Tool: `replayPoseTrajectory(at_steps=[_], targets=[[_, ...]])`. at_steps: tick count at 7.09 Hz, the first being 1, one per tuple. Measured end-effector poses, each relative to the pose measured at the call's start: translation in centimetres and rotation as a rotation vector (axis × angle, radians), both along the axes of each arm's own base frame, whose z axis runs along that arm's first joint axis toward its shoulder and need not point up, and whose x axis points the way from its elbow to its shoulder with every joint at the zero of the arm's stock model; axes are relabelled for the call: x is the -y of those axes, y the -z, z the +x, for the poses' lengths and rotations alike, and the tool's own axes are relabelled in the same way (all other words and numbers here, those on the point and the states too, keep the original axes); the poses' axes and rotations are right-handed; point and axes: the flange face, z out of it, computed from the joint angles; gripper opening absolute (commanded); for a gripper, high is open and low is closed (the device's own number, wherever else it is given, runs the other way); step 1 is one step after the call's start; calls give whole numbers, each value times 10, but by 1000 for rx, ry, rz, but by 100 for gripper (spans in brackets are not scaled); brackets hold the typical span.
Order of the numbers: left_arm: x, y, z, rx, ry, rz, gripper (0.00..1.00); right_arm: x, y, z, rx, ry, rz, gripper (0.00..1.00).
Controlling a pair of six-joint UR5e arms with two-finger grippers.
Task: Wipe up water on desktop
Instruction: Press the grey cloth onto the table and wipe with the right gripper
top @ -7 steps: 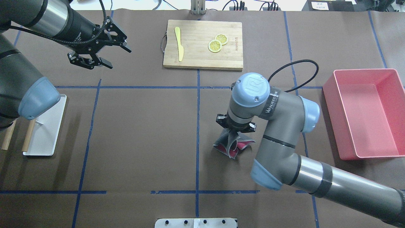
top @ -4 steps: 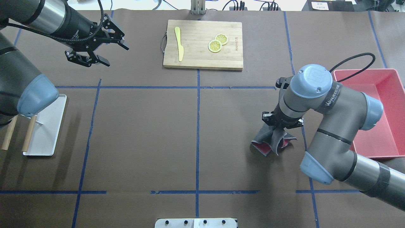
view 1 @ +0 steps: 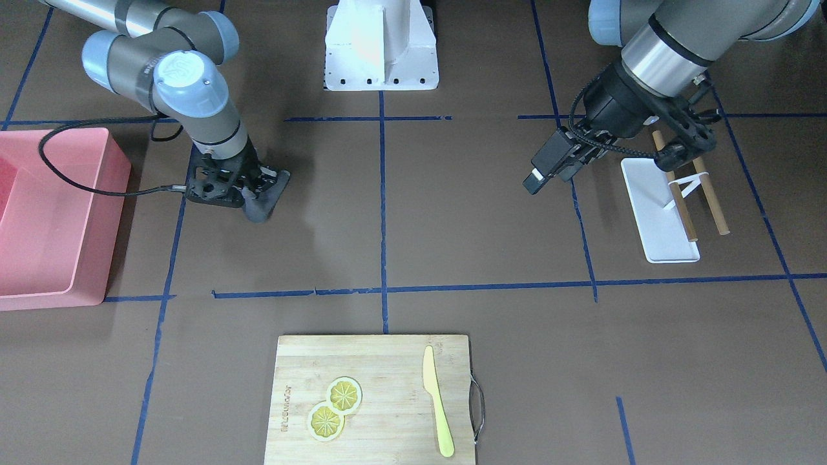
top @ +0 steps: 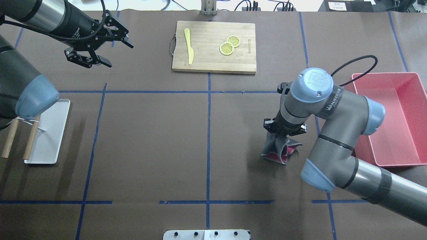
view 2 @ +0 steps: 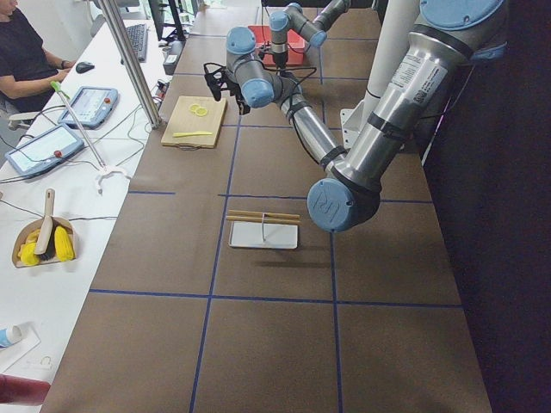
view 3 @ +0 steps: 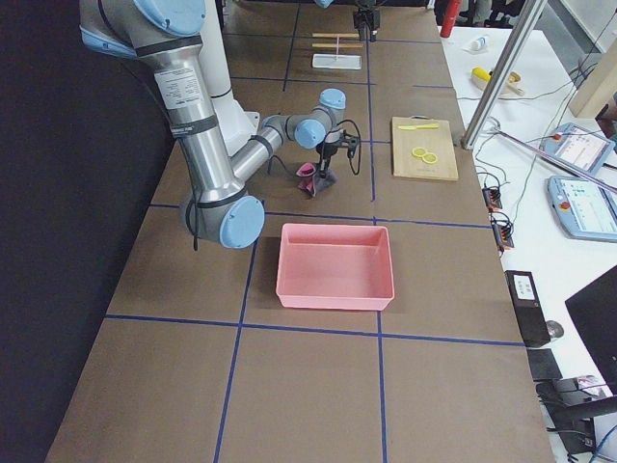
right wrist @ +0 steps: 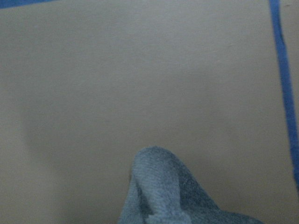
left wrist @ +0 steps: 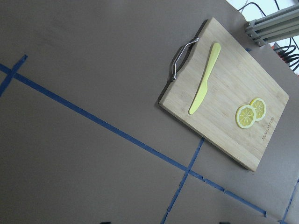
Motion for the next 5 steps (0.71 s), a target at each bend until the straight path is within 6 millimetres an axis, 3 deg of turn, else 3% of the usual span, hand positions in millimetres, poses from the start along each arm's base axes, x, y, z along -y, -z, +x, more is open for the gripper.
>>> replayPoseTrajectory(at_steps=[2, 3, 4, 5], targets=[[0, -1, 0, 1, 1, -1, 83, 10, 64, -60, 39, -52, -53, 0], [1, -1, -2, 1, 3, -1, 84, 11, 75, -72, 44, -62, -68, 0], [2, -1, -3, 1, 5, -1, 84, 12, 67, -67, 38, -66, -78, 0], [4, -3, -3, 3, 7, -4, 86, 10, 42, -42, 28, -56, -66, 0]])
